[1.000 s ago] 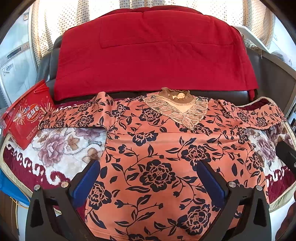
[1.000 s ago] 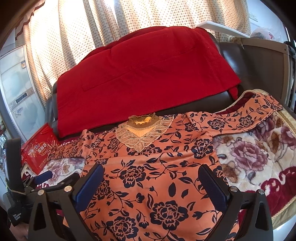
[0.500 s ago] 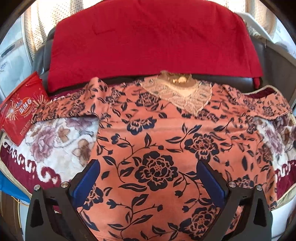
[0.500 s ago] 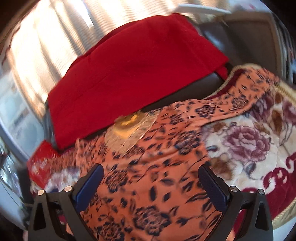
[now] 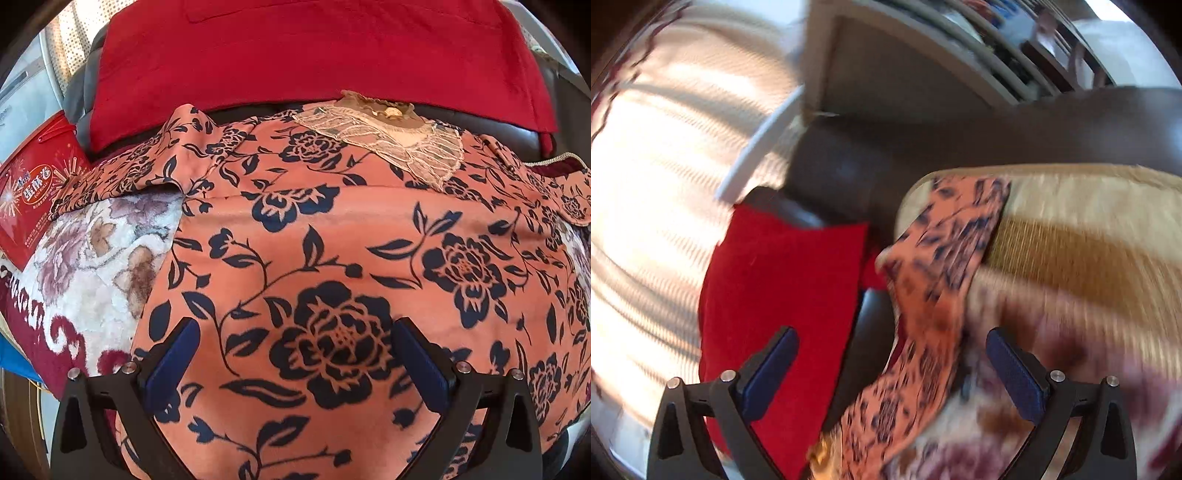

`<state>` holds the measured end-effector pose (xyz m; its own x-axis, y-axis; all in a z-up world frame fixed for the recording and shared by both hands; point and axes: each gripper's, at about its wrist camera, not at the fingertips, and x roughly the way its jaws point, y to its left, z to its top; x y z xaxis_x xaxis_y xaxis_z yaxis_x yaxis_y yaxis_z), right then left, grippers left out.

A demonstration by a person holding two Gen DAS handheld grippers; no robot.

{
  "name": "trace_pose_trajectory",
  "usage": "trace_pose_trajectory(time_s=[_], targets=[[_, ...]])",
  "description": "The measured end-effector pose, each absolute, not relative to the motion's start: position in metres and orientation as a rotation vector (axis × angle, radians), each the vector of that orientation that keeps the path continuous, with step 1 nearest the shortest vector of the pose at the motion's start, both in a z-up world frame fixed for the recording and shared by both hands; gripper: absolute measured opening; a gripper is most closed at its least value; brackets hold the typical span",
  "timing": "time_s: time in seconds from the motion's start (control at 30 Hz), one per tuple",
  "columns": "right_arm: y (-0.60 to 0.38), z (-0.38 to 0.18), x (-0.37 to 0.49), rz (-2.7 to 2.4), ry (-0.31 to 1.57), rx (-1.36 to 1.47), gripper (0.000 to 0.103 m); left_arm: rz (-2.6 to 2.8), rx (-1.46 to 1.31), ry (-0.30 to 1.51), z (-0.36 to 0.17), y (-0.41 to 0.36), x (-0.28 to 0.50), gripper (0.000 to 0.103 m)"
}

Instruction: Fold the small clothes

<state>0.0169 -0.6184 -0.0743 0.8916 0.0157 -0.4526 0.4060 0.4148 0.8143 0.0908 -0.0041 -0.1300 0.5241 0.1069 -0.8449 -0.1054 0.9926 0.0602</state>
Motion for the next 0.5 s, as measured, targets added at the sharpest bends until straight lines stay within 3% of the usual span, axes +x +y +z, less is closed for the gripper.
trace_pose_trajectory(time_s=[0.13, 0.2, 0.27, 0.3, 0.37, 0.4, 0.5], targets=[[-0.663, -0.075, 0.061, -0.334, 0.459, 1.104, 0.092, 0.138, -0.003, 1.007, -0.129, 0.005, 0.092, 0.103], [-0.673, -0.075, 0.081, -0.378, 0.487, 1.117, 0.075, 0.146, -0.005, 1.0, -0.128, 0.011, 0.092, 0.103], [-0.677, -0.074, 0.094, -0.388, 0.512, 1.084, 0.066, 0.155, -0.017, 0.994, -0.128, 0.019, 0.09, 0.103], [-0.678, -0.07, 0.104, -0.4, 0.536, 1.059, 0.051, 0.161, -0.025, 0.992, -0.128, 0.023, 0.089, 0.103], [-0.675, -0.06, 0.127, -0.457, 0.613, 0.996, 0.011, 0.18, -0.04, 0.995, -0.128, 0.033, 0.087, 0.103], [-0.67, -0.046, 0.136, -0.485, 0.624, 0.947, 0.005, 0.185, -0.05, 0.992, -0.127, 0.038, 0.084, 0.103], [-0.626, 0.009, 0.163, -0.409, 0.597, 0.757, 0.005, 0.2, -0.074, 0.95, -0.122, 0.054, 0.074, 0.103]])
